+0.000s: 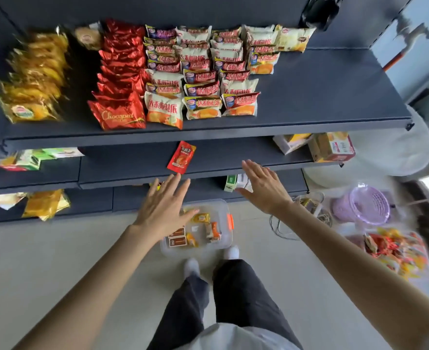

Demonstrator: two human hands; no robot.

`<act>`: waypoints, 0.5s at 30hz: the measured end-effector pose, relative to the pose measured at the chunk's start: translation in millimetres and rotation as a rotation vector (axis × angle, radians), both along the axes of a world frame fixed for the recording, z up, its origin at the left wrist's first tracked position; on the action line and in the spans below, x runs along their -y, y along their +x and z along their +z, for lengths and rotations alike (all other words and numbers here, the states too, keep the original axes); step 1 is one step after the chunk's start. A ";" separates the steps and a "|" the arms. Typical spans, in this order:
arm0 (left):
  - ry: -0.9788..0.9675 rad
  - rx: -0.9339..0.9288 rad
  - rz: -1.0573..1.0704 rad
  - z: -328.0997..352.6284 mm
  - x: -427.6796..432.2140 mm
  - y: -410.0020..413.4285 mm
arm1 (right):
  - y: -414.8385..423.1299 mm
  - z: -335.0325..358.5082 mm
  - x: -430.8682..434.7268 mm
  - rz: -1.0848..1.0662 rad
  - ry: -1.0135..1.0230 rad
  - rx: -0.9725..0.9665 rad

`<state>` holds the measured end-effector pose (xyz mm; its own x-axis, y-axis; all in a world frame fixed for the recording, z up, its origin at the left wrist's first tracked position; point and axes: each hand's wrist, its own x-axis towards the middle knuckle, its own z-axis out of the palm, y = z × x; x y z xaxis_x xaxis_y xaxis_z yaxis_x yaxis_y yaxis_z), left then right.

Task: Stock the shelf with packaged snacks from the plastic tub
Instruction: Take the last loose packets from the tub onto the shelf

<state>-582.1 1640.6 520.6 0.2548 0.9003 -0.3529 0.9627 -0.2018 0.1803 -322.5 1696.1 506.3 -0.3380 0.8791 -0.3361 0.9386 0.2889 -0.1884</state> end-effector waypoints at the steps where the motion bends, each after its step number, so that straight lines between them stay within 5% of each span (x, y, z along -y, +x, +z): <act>1: -0.017 0.012 0.029 -9.9 7.1 -3.0 | -5.5 -9.5 6.1 -0.002 -0.037 0.002; 15: -0.456 0.057 0.635 -256.7 128.8 -34.5 | -39.3 -264.7 80.0 -0.283 -0.636 -0.081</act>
